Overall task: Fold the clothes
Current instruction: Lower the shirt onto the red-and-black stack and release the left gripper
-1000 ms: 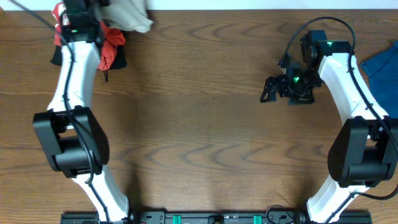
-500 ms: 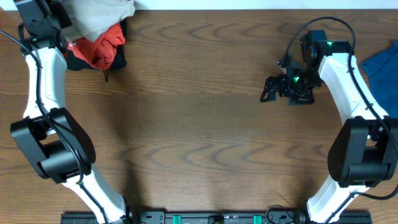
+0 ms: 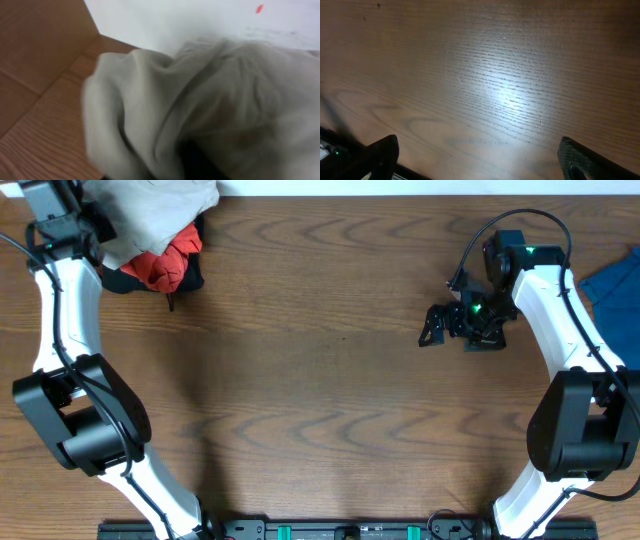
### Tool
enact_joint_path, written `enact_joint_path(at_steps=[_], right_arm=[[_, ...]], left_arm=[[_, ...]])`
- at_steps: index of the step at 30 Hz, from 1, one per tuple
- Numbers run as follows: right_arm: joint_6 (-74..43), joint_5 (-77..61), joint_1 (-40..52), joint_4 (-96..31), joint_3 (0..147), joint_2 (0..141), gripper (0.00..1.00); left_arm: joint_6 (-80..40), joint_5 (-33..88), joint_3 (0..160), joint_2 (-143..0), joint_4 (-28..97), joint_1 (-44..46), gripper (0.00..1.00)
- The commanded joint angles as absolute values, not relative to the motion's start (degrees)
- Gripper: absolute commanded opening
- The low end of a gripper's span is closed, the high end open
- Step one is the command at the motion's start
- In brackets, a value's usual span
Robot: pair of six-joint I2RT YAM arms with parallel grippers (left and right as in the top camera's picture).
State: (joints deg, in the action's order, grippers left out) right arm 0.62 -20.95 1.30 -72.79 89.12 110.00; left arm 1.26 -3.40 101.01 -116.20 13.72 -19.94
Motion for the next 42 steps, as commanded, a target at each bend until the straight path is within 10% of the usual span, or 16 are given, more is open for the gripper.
enact_joint_path(at_steps=[1,4,7,23,42], right_arm=[[0.08,-20.97,0.71,-73.08,89.82,110.15,0.99],[0.08,-20.99,0.71,-73.10,89.82,110.15,0.99],[0.08,-20.99,0.71,-73.10,89.82,110.15,0.99],[0.49,-20.99,0.73,-71.72,89.82,110.15,0.99],[0.25,-21.02,0.82,-71.70,89.82,110.15,0.99]], left_arm=[[0.97,-4.14,102.24,-116.05,14.15,-21.37,0.40],[0.97,-4.14,102.24,-116.05,14.31,-21.96,0.82],[0.99,-4.14,102.24,-115.48,14.37,-22.20,0.99],[-5.08,3.88,102.24,-99.77,3.68,-20.97,0.98],[-4.56,3.64,102.24,-129.80,-16.60,-20.32,0.98]])
